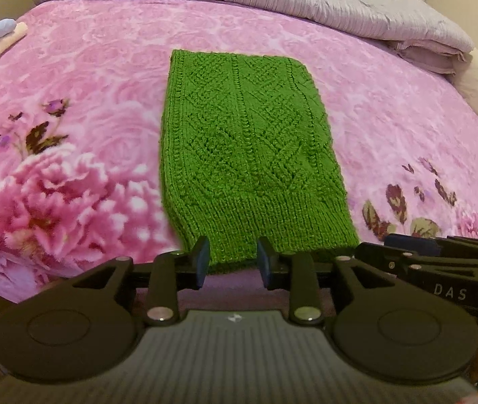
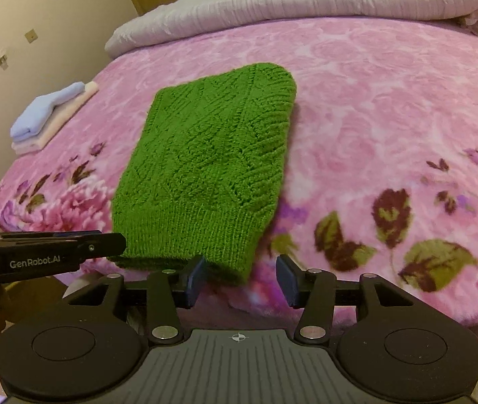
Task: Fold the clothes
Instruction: 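Lower the folded sweater flat and open the left gripper, then grasp the end of the narrow green sweater with both grippers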
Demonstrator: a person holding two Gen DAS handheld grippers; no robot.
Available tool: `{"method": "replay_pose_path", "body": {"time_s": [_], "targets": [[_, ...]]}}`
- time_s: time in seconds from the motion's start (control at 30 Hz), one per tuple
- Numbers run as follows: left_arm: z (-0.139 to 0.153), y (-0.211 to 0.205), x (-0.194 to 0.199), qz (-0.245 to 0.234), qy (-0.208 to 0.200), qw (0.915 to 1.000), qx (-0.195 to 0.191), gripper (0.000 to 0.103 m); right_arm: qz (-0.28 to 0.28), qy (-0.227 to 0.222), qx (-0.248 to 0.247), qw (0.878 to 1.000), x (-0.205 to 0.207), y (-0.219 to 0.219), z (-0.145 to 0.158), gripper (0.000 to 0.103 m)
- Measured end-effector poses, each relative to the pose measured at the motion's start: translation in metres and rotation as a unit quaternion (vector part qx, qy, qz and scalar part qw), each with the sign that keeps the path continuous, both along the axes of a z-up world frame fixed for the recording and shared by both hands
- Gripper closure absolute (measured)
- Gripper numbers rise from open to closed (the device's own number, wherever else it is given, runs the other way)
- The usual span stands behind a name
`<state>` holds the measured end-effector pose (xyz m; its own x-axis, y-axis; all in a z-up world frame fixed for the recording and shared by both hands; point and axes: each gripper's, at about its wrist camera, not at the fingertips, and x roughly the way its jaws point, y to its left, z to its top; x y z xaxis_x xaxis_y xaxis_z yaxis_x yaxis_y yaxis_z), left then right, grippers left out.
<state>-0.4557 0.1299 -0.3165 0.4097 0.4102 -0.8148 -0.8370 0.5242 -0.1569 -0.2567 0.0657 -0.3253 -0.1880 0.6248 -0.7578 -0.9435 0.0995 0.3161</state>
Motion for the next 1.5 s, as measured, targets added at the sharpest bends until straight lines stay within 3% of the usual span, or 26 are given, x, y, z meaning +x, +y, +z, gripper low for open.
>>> {"method": "replay_pose_path", "body": {"time_s": [0.3, 0.43, 0.67, 0.7, 0.77, 0.93, 1.13, 1.23, 1.3, 1.37, 1.5], "targets": [[0.006, -0.007, -0.008, -0.008, -0.025, 0.9996, 0.004, 0.077, -0.004, 0.000, 0.000, 1.000, 0.002, -0.009, 0.001, 0.053], [0.015, 0.006, -0.014, -0.025, -0.068, 0.9972, 0.019, 0.078, 0.002, 0.004, 0.036, 0.999, 0.013, 0.002, 0.011, 0.053], [0.018, 0.055, 0.009, -0.052, -0.094, 0.9933, 0.044, 0.089, 0.026, -0.011, 0.090, 0.996, 0.031, 0.053, 0.024, 0.054], [0.017, 0.064, 0.016, -0.057, -0.096, 0.9927, 0.045, 0.090, 0.031, -0.015, 0.093, 0.995, 0.030, 0.063, 0.022, 0.064], [0.011, 0.082, 0.030, -0.068, -0.097, 0.9920, 0.044, 0.092, 0.043, -0.022, 0.098, 0.994, 0.030, 0.084, 0.020, 0.074], [-0.011, 0.109, 0.045, -0.080, -0.089, 0.9921, 0.037, 0.094, 0.065, -0.034, 0.087, 0.994, 0.031, 0.132, -0.003, 0.075], [-0.038, 0.141, 0.060, -0.094, -0.078, 0.9922, 0.028, 0.095, 0.099, -0.051, 0.074, 0.991, 0.035, 0.156, -0.043, 0.075], [-0.034, 0.151, 0.062, -0.098, -0.077, 0.9920, 0.023, 0.096, 0.112, -0.023, 0.060, 0.992, 0.048, 0.159, -0.037, 0.074], [-0.019, 0.154, 0.059, -0.099, -0.065, 0.9914, 0.055, 0.096, 0.104, 0.031, 0.063, 0.992, 0.068, 0.162, -0.025, 0.074], [-0.008, 0.164, 0.055, -0.092, -0.062, 0.9907, 0.080, 0.097, 0.093, 0.034, 0.090, 0.991, 0.080, 0.167, -0.010, 0.074], [-0.012, 0.195, 0.054, -0.080, -0.064, 0.9910, 0.085, 0.097, 0.077, 0.002, 0.112, 0.991, 0.090, 0.193, -0.007, 0.074]]}}
